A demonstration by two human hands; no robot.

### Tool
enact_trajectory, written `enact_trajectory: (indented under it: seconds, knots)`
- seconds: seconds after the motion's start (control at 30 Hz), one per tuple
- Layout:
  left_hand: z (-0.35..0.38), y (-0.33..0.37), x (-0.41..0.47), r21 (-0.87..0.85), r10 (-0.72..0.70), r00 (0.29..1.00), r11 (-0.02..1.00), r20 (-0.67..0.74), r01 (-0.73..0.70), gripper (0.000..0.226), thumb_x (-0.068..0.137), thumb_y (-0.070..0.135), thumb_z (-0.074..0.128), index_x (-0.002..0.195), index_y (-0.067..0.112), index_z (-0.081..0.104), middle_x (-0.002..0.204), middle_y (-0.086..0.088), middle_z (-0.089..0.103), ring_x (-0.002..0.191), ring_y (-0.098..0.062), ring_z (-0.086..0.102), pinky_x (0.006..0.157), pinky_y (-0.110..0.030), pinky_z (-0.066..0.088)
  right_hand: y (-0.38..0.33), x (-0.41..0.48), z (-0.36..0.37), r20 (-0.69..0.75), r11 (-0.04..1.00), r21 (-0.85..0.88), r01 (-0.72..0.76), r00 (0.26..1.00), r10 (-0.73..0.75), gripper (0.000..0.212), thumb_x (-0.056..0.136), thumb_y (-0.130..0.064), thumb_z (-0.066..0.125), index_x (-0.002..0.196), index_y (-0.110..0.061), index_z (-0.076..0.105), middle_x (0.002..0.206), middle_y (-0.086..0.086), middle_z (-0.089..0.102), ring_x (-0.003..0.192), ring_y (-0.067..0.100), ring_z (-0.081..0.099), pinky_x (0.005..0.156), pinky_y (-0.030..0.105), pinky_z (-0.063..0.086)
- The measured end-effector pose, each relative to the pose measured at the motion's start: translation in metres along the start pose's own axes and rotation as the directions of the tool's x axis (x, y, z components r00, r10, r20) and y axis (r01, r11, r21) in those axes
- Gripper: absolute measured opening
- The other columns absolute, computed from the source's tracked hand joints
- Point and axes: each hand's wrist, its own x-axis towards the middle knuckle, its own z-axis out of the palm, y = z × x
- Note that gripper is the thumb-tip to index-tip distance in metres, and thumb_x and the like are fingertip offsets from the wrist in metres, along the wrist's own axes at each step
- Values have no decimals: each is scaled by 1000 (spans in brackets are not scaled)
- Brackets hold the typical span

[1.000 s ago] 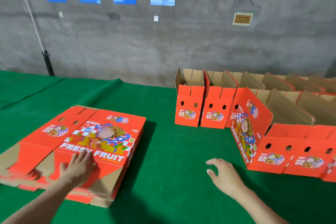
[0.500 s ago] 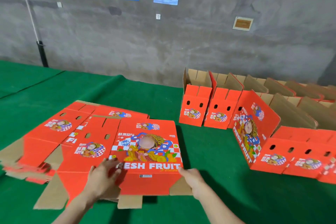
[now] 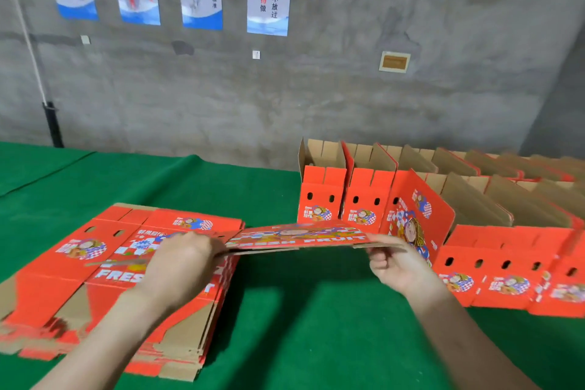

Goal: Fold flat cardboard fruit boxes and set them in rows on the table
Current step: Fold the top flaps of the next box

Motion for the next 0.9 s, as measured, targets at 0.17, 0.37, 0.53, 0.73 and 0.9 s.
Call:
enact_trajectory:
  seconds: [0.17,0.37,0.53,0.73,0.9]
  knots:
    - [-39,32,58,103,111,991,989,-74,-103,19,91,33,48,99,27,64,92,-3,70,91,-27,65,69,-30,46,-29,-20,-16,-63,974,120,194,980,-188,41,102,-37,37,93,-3,59,67,9,70,53,17,61,42,19,47]
    - [-76,83,106,15,206,977,979,-57,-206,16,89,30,55,95,23,68,96,-7,69,98,-32,62,71,-32,43,-41,-36,-14,153,697,-372,612,782,-605,18,98,-11,50,109,-24,57,111,-1,66,78,18,70,65,26,55]
    - [-77,126,119,-86,261,965,961,-18,-261,13,87,26,60,93,19,69,97,-8,68,96,-31,62,68,-30,39,-58,-34,2,390,134,-780,611,642,-660,27,82,-12,71,102,-13,52,103,10,60,76,15,64,72,34,51]
    - [-85,134,124,-336,401,900,882,172,-329,30,87,27,65,68,5,59,64,-5,52,64,-21,48,58,-25,35,-80,-26,-12,427,107,-817,566,720,-546,19,86,-25,68,86,-32,51,60,0,66,53,12,65,52,24,50]
    - [-104,94,118,-629,344,870,776,352,-52,30,95,38,48,78,26,68,71,15,63,65,4,53,70,-14,42,-81,-26,-37,406,194,-781,593,719,-563,15,88,-24,65,89,-29,51,60,-1,67,56,14,66,51,18,48]
